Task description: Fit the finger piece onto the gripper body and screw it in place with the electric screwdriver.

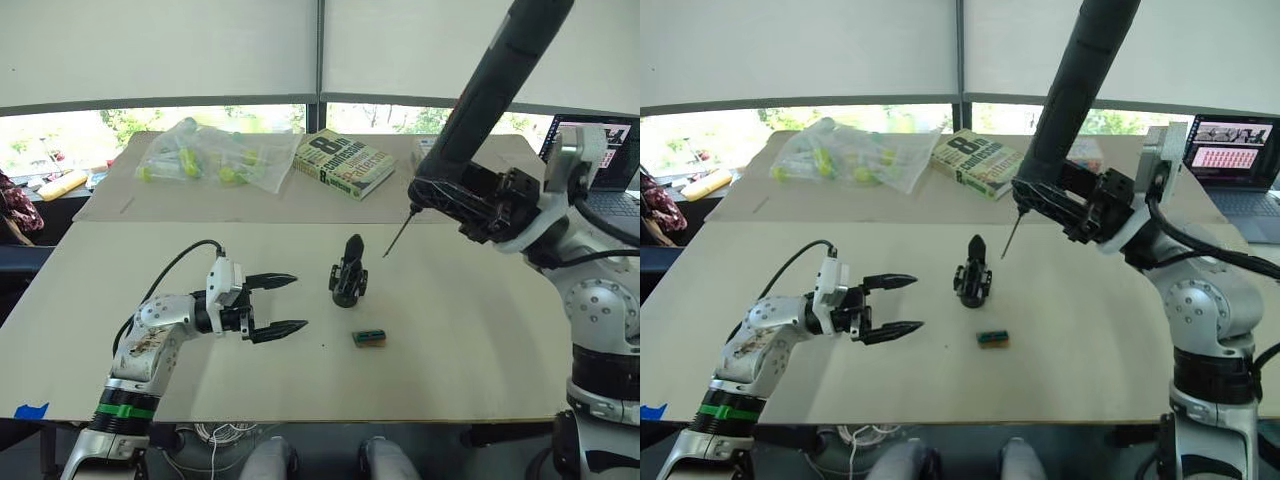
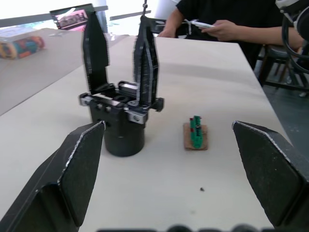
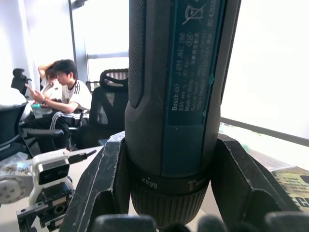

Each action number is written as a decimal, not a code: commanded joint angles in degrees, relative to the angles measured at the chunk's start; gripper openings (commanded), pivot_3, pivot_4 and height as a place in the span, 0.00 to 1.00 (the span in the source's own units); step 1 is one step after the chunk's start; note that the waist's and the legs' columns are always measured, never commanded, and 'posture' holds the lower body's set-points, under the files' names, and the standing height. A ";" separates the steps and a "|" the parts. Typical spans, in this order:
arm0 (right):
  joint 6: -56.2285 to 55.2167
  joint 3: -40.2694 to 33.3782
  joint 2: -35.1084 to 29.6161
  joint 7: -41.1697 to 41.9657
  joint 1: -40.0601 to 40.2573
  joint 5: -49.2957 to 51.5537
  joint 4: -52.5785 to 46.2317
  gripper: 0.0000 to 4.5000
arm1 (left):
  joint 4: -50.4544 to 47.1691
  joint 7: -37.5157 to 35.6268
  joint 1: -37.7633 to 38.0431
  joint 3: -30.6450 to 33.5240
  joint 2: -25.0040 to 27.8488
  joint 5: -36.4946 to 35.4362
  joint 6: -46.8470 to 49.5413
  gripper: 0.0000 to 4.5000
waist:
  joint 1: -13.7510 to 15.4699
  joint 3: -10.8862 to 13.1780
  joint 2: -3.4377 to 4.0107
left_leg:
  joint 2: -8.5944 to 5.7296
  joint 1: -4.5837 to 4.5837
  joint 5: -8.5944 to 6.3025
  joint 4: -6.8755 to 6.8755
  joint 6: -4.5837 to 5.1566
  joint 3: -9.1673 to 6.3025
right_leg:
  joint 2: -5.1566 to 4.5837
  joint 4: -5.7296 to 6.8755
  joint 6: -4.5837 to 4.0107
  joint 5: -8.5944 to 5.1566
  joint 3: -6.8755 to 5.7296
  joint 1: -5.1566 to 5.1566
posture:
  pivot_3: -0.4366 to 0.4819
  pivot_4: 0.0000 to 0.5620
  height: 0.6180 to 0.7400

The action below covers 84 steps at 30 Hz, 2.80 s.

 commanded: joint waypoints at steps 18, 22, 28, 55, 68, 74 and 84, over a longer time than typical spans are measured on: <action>-1.06 6.69 5.98 1.74 -6.19 -6.40 4.38 0.43 | 11.26 2.02 -4.92 -0.91 -4.50 6.07 -9.75 1.00 | 0.06 0.02 -0.03 | -0.01 -0.06 0.00 -0.01 0.00 0.00 | -0.02 0.00 0.00 0.01 -0.04 -0.04 | 0.48 0.27 1.00; -2.19 7.77 6.90 3.26 -6.88 -8.78 6.50 0.43 | 11.16 2.90 -6.36 -2.10 -6.05 7.31 -9.23 1.00 | 0.09 0.02 -0.03 | -0.03 -0.07 0.00 -0.01 0.00 0.01 | -0.02 0.00 0.00 0.01 -0.04 -0.04 | 0.48 0.27 1.00; -2.50 8.01 7.80 4.85 -7.41 -10.07 7.77 0.43 | 9.81 3.96 -6.88 -3.16 -6.65 7.73 -7.93 1.00 | -0.11 0.02 -0.03 | -0.02 -0.07 0.00 -0.03 0.00 0.00 | -0.02 0.02 0.01 0.01 -0.05 -0.06 | 0.48 0.27 1.00; -0.01 10.73 9.79 7.20 -9.62 -12.14 9.58 0.43 | 5.38 6.70 -5.43 -5.11 -6.95 7.94 -4.36 1.00 | -0.41 0.02 -0.04 | -0.02 -0.07 0.00 -0.07 0.00 0.00 | -0.02 0.03 0.01 0.01 -0.05 -0.08 | 0.48 0.27 1.00; 1.81 10.71 10.05 7.26 -10.51 -12.69 9.97 0.43 | 4.08 7.62 -4.75 -5.32 -6.97 7.86 -3.63 1.00 | -0.45 0.02 -0.04 | -0.02 -0.07 0.00 -0.07 0.00 0.00 | -0.04 0.04 0.00 0.01 -0.05 -0.09 | 0.48 0.27 1.00; 2.22 10.81 9.54 7.68 -10.46 -12.90 10.05 0.43 | 4.23 7.59 -4.47 -5.38 -6.87 7.87 -3.82 1.00 | -0.49 0.02 -0.04 | -0.02 -0.07 0.00 -0.08 0.00 0.00 | -0.04 0.04 0.00 0.01 -0.05 -0.10 | 0.48 0.27 1.00; 2.25 11.11 9.31 7.98 -10.46 -13.85 10.52 0.43 | 4.98 7.23 -4.03 -5.45 -6.83 8.22 -4.73 1.00 | -0.51 0.02 -0.04 | -0.02 -0.07 0.00 -0.09 -0.01 0.00 | -0.04 0.03 0.00 0.01 -0.05 -0.10 | 0.48 0.27 1.00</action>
